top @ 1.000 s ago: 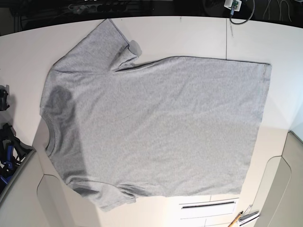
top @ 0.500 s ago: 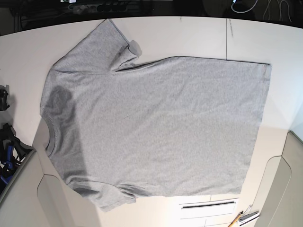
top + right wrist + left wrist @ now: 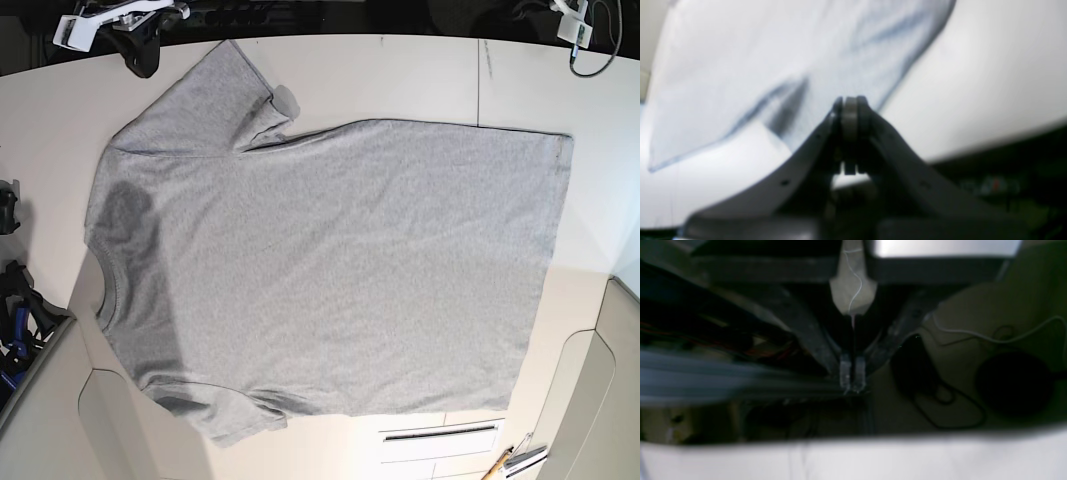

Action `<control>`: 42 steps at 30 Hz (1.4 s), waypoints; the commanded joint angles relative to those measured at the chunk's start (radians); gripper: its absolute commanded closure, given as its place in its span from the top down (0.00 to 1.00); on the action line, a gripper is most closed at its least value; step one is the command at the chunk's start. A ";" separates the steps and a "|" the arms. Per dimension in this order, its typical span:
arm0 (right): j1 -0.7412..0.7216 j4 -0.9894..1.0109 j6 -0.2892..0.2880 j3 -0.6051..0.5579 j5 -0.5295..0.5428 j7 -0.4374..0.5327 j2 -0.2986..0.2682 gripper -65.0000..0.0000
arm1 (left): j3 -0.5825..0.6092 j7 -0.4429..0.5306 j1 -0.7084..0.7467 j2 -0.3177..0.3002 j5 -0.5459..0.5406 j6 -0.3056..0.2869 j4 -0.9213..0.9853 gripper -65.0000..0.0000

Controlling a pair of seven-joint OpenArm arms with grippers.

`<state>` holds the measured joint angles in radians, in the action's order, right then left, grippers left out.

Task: Fold the T-shirt properly
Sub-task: 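Move both grippers down toward the shoulder corners of the grey T-shirt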

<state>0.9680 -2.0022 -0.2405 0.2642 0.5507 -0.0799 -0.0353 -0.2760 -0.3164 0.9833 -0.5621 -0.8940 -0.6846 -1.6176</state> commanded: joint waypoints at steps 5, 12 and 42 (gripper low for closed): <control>-0.035 -0.066 0.011 0.052 0.010 0.005 0.003 0.00 | -0.110 -0.139 0.014 -0.012 -0.227 -0.014 -0.176 0.00; -0.182 -0.066 0.043 0.099 -0.162 -0.108 0.065 0.00 | -0.151 -0.137 -0.024 -0.011 -0.238 -0.014 -0.277 0.00; -0.517 0.201 -0.252 0.594 0.168 -0.553 0.042 0.49 | -0.150 -0.162 -0.252 -0.001 -0.179 -0.014 -0.277 0.53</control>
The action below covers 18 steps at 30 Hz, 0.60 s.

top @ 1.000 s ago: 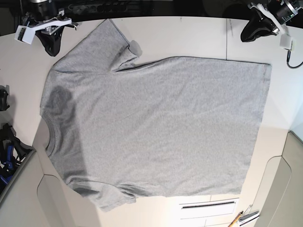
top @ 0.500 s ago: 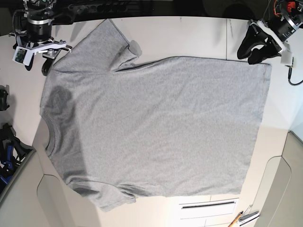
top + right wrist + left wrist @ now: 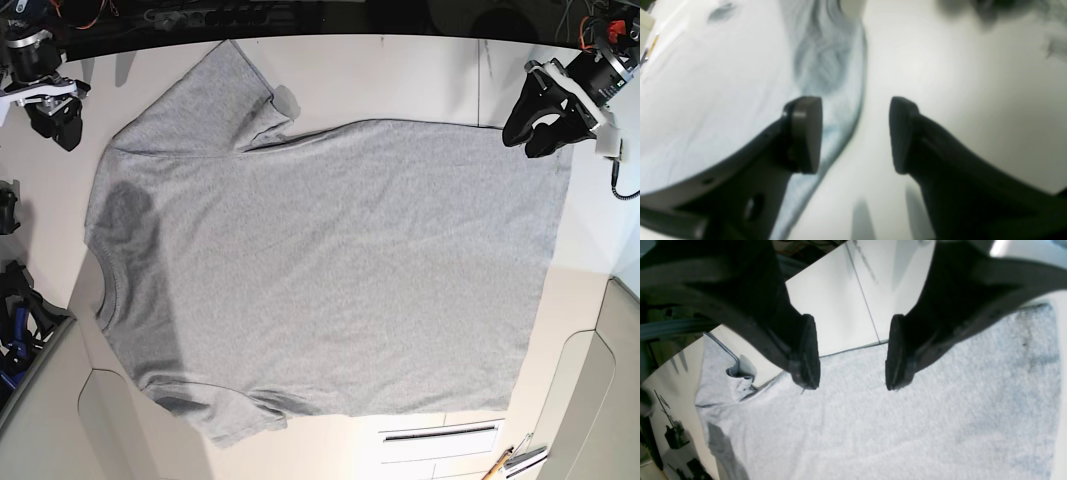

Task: Fold the T-shirt properly
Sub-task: 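Move both grippers down toward the shoulder corners of the grey T-shirt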

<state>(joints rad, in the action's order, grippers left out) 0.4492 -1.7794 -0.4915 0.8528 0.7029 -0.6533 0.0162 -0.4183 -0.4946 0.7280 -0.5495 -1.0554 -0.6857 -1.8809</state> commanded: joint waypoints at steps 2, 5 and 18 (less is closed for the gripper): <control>-0.027 0.089 -0.015 0.005 0.052 0.020 -0.027 0.49 | -0.008 0.011 0.003 -0.013 -0.017 -0.012 -0.013 0.53; -0.066 0.212 -0.021 0.005 0.109 0.019 -0.038 0.49 | -0.008 -0.004 0.004 -0.013 -0.017 -0.012 -0.013 0.53; -0.142 0.298 -0.016 -0.012 0.170 -0.058 -0.030 0.49 | -0.008 -0.007 0.003 -0.013 -0.017 -0.012 -0.013 0.53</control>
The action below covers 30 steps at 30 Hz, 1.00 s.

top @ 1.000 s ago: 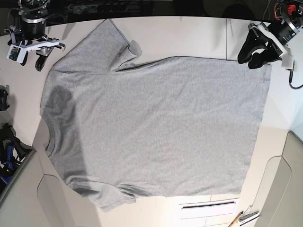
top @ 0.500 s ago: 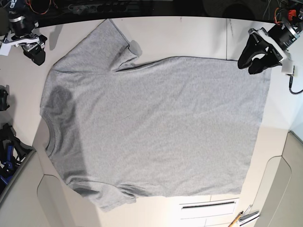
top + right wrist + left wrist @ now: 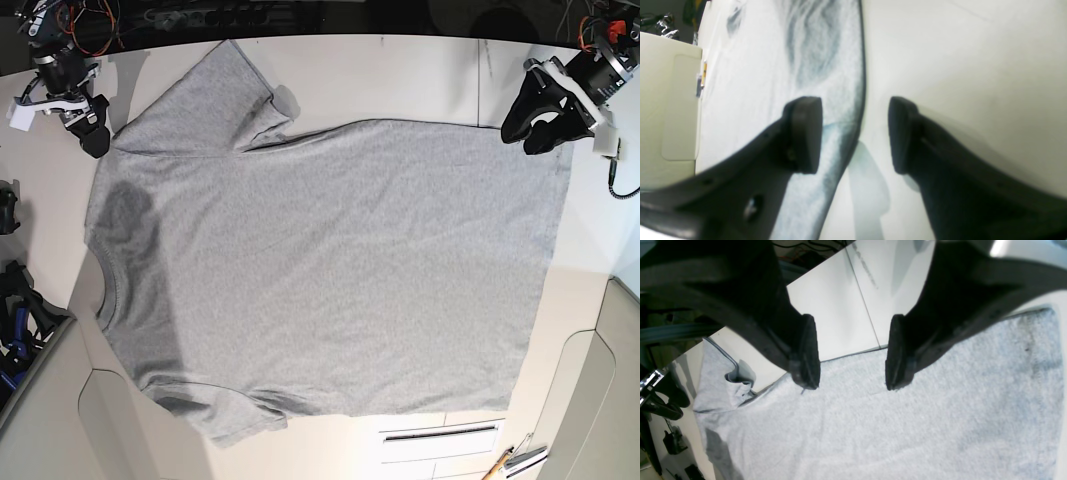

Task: Fold the T-shirt properly
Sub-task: 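Move both grippers down toward the shoulder corners of the grey T-shirt, then grasp the shirt's shoulder edge with the left and right grippers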

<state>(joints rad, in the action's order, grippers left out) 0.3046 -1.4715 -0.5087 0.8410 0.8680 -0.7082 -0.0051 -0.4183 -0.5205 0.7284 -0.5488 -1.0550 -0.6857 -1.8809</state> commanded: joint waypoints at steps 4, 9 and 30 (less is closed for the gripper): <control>0.000 -0.010 0.015 -0.030 0.003 -0.003 -0.008 0.49 | -0.008 0.019 0.003 -0.013 -0.018 -0.012 -0.013 0.53; -0.027 -0.010 0.040 -0.089 -0.045 0.005 -0.008 0.49 | -0.008 0.018 0.003 -0.013 -0.018 -0.012 -0.013 0.53; -0.076 -0.009 0.050 -0.152 -0.199 0.008 -0.008 0.00 | -0.009 -0.018 -0.045 -0.013 -0.016 -0.012 -0.012 0.53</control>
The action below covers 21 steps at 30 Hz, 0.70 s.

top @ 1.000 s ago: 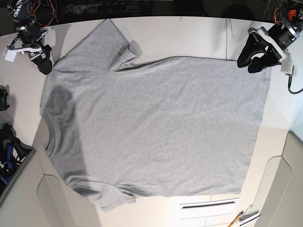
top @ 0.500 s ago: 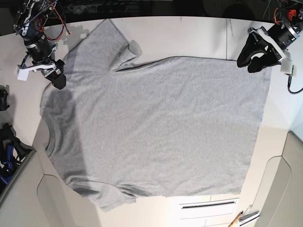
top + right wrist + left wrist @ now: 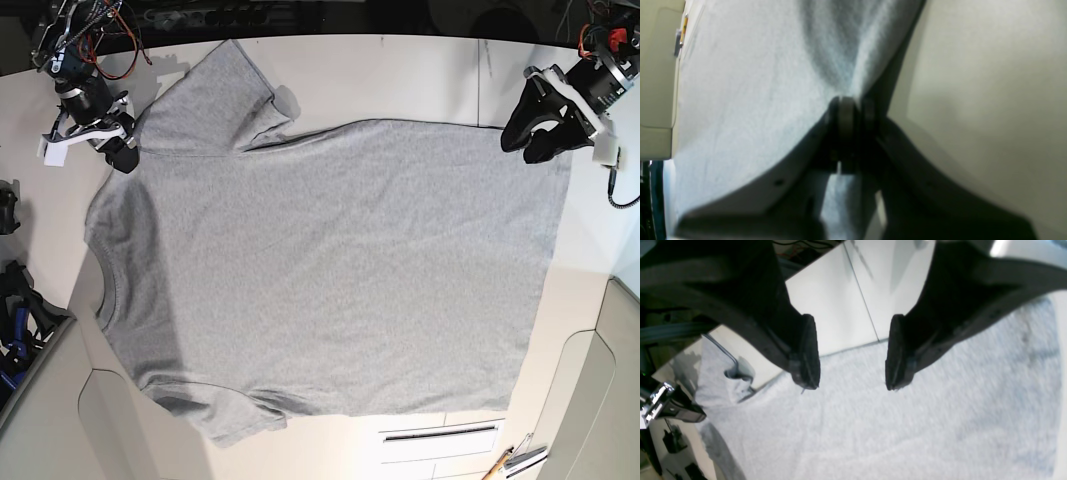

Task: Fold the T-shirt properly
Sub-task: 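Grasp the shirt's shoulder edge with the left and right grippers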

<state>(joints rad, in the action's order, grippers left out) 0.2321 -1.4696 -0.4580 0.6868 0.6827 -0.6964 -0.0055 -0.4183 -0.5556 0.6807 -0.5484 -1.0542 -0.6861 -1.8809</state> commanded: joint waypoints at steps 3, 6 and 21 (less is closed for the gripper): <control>-0.004 -0.011 -0.001 0.002 -0.013 -0.003 -0.008 0.00 | -0.009 0.005 -0.044 -0.014 0.034 -0.012 -0.002 0.53; -0.004 -0.011 -0.001 0.002 -0.013 -0.003 -0.008 0.00 | -0.008 0.005 -0.111 -0.014 0.084 0.029 0.053 0.53; -0.004 -0.011 -0.001 0.002 -0.010 -0.003 -0.008 0.00 | -0.129 -0.056 -0.337 -0.021 0.010 0.042 0.505 0.53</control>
<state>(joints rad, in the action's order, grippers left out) 0.2298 -1.4696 -0.4599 0.6868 0.6800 -0.6964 -0.0055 -0.5396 -0.6247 0.3458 -0.5461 -1.0245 -0.6334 -1.3647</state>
